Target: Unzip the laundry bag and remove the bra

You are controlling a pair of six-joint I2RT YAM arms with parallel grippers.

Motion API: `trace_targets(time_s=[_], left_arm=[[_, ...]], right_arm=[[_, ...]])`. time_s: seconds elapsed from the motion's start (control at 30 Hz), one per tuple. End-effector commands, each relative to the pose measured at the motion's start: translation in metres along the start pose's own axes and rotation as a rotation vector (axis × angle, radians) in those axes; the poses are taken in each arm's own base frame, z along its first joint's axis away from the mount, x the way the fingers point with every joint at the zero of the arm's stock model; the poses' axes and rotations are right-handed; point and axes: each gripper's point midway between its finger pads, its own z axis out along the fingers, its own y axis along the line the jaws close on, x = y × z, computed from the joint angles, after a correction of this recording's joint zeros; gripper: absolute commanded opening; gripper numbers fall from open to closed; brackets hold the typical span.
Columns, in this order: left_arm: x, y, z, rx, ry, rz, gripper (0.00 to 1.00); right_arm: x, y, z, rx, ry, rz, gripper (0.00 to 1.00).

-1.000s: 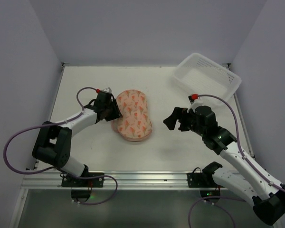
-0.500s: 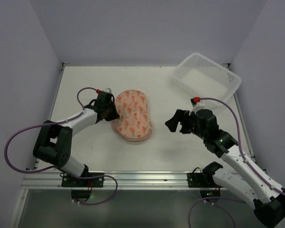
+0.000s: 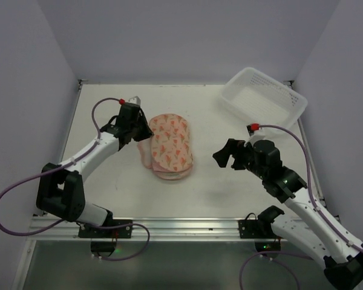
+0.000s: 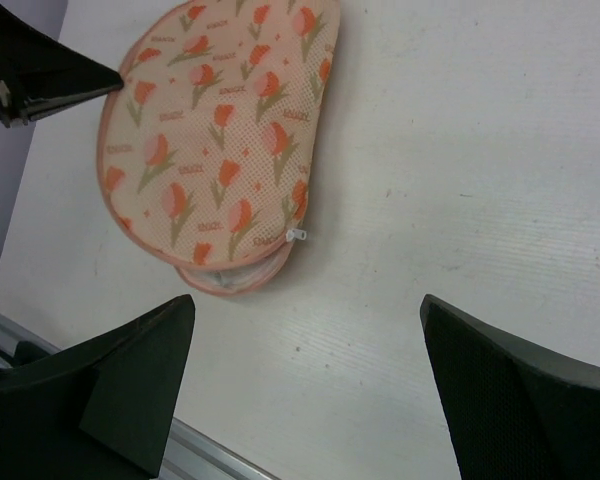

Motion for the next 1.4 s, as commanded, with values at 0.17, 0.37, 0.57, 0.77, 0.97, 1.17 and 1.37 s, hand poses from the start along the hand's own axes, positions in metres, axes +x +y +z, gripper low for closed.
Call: trace_targets(time_s=[0.17, 0.37, 0.57, 0.77, 0.97, 1.17, 1.37], left_arm=[[-0.034, -0.133, -0.03, 0.283, -0.07, 0.028, 0.0], [0.009, -0.222, -0.009, 0.451, 0.02, 0.084, 0.34], [0.052, -0.28, 0.006, 0.577, 0.089, 0.175, 0.66], [0.013, -0.302, -0.029, 0.622, -0.089, 0.216, 1.0], [-0.014, -0.303, -0.047, 0.614, -0.149, 0.211, 1.0], [-0.071, -0.162, -0.045, 0.399, -0.22, 0.047, 1.0], [-0.094, -0.023, -0.09, 0.146, -0.348, 0.003, 1.0]], right_arm=[[-0.055, -0.004, -0.04, 0.074, -0.227, 0.014, 0.96], [-0.073, -0.017, -0.071, 0.12, -0.37, 0.056, 0.99], [-0.073, -0.025, -0.087, 0.132, -0.419, 0.056, 0.99], [-0.086, -0.014, -0.101, 0.089, -0.455, 0.043, 0.99], [-0.087, 0.011, -0.081, 0.006, -0.378, -0.012, 0.99], [-0.057, 0.036, -0.011, -0.065, -0.105, -0.009, 0.96], [-0.038, 0.062, 0.052, -0.138, 0.046, -0.012, 0.89]])
